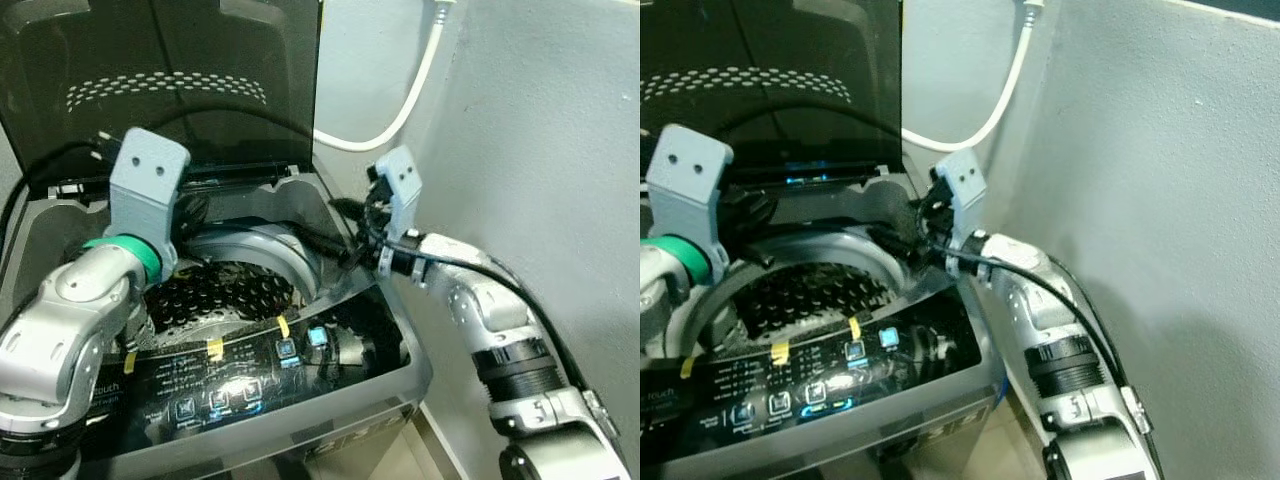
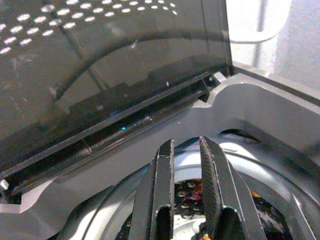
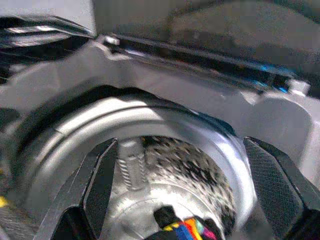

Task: Clothes washing

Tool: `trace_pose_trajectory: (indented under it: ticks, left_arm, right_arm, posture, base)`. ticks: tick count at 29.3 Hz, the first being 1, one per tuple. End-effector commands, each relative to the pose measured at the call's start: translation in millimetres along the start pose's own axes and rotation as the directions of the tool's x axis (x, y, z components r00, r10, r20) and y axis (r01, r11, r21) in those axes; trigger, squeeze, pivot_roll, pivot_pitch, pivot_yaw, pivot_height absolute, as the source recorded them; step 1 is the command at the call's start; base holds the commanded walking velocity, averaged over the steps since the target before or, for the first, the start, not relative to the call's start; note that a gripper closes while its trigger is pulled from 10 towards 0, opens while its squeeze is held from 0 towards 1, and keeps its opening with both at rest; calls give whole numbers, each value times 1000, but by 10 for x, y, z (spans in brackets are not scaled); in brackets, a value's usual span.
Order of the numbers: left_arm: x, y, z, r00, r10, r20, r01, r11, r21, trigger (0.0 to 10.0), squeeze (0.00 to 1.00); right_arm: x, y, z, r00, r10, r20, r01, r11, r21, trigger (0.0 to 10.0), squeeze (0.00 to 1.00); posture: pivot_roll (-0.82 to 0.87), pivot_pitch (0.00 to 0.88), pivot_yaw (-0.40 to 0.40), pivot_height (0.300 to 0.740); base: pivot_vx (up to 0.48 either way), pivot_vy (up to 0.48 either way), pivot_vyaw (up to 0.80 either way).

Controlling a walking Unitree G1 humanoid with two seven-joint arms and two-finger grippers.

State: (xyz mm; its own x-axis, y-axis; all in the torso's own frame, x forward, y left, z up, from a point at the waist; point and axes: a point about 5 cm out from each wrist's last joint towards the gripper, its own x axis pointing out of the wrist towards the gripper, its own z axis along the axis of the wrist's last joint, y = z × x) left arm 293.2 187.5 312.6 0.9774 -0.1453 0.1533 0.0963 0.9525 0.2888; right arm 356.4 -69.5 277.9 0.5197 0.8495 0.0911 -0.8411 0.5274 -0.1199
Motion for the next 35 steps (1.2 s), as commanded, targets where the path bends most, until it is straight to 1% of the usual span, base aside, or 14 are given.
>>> trace_pose_trajectory:
  ticks: [1, 3, 6, 9, 10, 12, 13, 14, 18, 19, 21, 23, 28, 35]
  left_arm:
    - [-13, 21, -4, 1000, -5, 2, 5, 1000, 11, 10000, 0]
    - [-71, -58, -49, 995, -96, -34, 97, 994, 49, 10000, 0]
    - [-98, -59, -78, 994, -95, -59, 99, 993, 62, 10000, 0]
    - [-114, -31, -95, 995, -68, -71, 74, 994, 79, 10000, 0]
    - [-118, 35, -113, 997, 9, -76, -4, 998, 56, 10000, 0]
    - [-125, 109, -154, 992, 103, -74, -103, 995, 2, 10000, 0]
    - [-125, 109, -154, 992, 103, -74, -103, 995, 2, 10000, 0]
    - [-154, 131, -236, 981, 173, -89, -175, 984, -26, 10000, 0]
    - [-164, 128, -256, 978, 187, -90, -190, 982, -22, 10000, 0]
    - [-128, 95, -250, 977, 200, -74, -203, 978, -39, 10000, 0]
    - [-128, 95, -250, 977, 200, -74, -203, 978, -39, 10000, 0]
    - [-7, -31, -287, 981, 178, -79, -185, 978, -91, 10000, 0]
    - [179, -74, -342, 981, 151, -124, -166, 978, -126, 10000, 0]
    - [254, -36, -272, 982, 163, -91, -174, 976, -127, 10000, 0]
  right_arm:
    - [59, 131, 15, 997, 74, 24, -74, 997, -8, 10000, 0]
    - [251, 353, 82, 974, 226, -31, -228, 960, -160, 10000, 0]
    - [369, 345, 162, 977, 213, -29, -214, 948, -236, 10000, 0]
    - [446, 280, 267, 989, 146, 4, -140, 959, -247, 10000, 0]
    - [477, 149, 383, 996, 6, 94, 13, 979, -205, 10000, 0]
    - [393, -119, 438, 943, -269, 195, 278, 960, -22, 10000, 0]
    - [393, -119, 438, 943, -269, 195, 278, 960, -22, 10000, 0]
    - [231, -255, 264, 893, -408, 190, 404, 913, 64, 10000, 0]
    - [180, -266, 195, 886, -426, 182, 423, 904, 60, 10000, 0]
    - [48, -329, 103, 841, -505, 194, 483, 863, 150, 10000, 0]
    - [48, -329, 103, 841, -505, 194, 483, 863, 150, 10000, 0]
    - [-231, -481, 0, 750, -623, 223, 563, 778, 279, 10000, 0]
    - [-414, -556, -66, 679, -704, 208, 665, 710, 232, 10000, 0]
    - [-446, -540, -64, 621, -756, 205, 736, 653, 178, 10000, 0]
  posture:
    - [103, 61, 24, 740]
    - [103, 57, 19, 740]
    - [117, 53, 3, 740]
    - [126, 50, -19, 740]
    - [130, 50, -37, 740]
    - [125, 53, -62, 740]
    - [125, 53, -62, 740]
    - [107, 55, -107, 740]
    - [107, 58, -114, 740]
    - [125, 58, -124, 740]
    - [125, 58, -124, 740]
    - [101, 29, -77, 740]
    - [45, 5, -60, 740]
    - [66, 0, -39, 740]
  base:
    - [0, 0, 0]
    - [0, 0, 0]
    - [0, 0, 0]
    - [0, 0, 0]
    - [0, 0, 0]
    - [0, 0, 0]
    - [0, 0, 0]
    - [0, 0, 0]
    - [0, 0, 0]
    - [0, 0, 0]
    - [0, 0, 0]
    - [0, 0, 0]
    - [0, 0, 0]
    - [0, 0, 0]
